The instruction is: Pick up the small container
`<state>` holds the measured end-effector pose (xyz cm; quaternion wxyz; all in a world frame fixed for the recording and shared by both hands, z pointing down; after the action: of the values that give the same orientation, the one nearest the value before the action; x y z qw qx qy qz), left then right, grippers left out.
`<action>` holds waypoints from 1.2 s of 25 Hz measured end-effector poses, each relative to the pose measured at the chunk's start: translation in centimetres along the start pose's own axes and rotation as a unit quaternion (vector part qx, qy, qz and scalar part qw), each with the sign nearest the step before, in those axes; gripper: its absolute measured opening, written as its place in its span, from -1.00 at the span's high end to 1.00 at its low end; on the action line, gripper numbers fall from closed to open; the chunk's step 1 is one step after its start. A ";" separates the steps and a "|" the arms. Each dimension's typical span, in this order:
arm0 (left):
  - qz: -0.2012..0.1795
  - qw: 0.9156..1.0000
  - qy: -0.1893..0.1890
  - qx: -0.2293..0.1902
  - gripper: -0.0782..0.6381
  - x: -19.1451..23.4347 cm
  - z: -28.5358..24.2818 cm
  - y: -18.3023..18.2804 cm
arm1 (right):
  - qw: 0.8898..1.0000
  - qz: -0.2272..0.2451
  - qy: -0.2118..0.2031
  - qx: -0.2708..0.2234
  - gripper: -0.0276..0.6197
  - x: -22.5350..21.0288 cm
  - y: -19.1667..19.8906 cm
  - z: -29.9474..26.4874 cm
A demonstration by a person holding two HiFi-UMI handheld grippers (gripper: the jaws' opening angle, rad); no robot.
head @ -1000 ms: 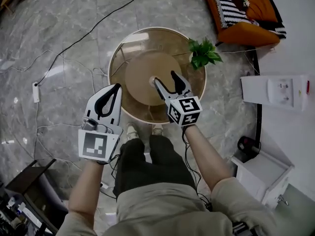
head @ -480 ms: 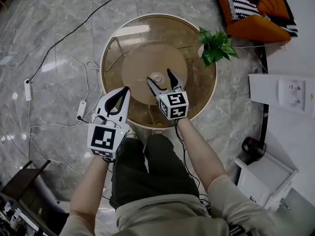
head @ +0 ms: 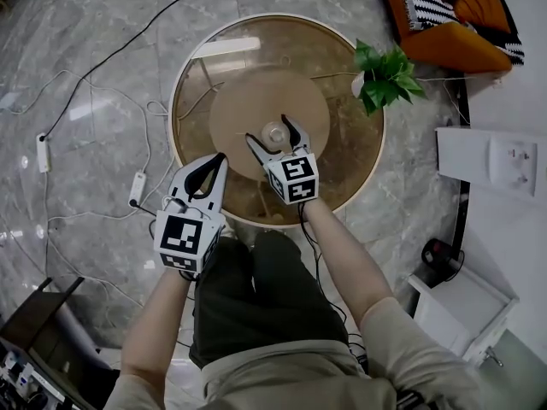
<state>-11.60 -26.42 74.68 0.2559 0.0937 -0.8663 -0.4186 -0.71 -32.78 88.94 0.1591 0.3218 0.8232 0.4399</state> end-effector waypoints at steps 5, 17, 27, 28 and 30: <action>0.002 1.000 0.003 0.009 0.77 0.2 0.0 1.3 | 0.999 0.008 0.016 0.026 -0.12 0.0 1.4 -1.3; -0.066 0.998 -0.004 0.011 0.77 -1.4 3.0 -1.3 | 0.998 0.012 0.003 0.058 -0.11 0.2 -2.4 1.5; -0.070 0.997 -0.019 -0.013 0.77 -4.7 10.0 -12.4 | 1.000 -0.008 0.000 0.022 -0.11 0.5 -18.1 13.6; -0.073 0.997 -0.021 -0.016 0.77 -5.2 10.9 -13.8 | 1.000 -0.007 -0.002 0.022 -0.11 0.4 -19.8 15.0; -0.080 0.996 -0.022 -0.027 0.77 -6.4 12.8 -16.8 | 1.000 -0.003 -0.007 0.018 -0.11 0.5 -23.2 18.0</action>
<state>-13.67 -25.96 52.76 0.2047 0.1468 -0.8500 -0.4626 -0.29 -30.71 59.70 0.1603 0.3251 0.8310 0.4219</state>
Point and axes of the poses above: the fingertips, and each gripper's own axes: z backward along the fingers, x to its left, y out of its underside, the point moved 3 cm from there along z, backward along the fingers, and after that the axes turned 13 degrees about z, right-handed, at the moved point
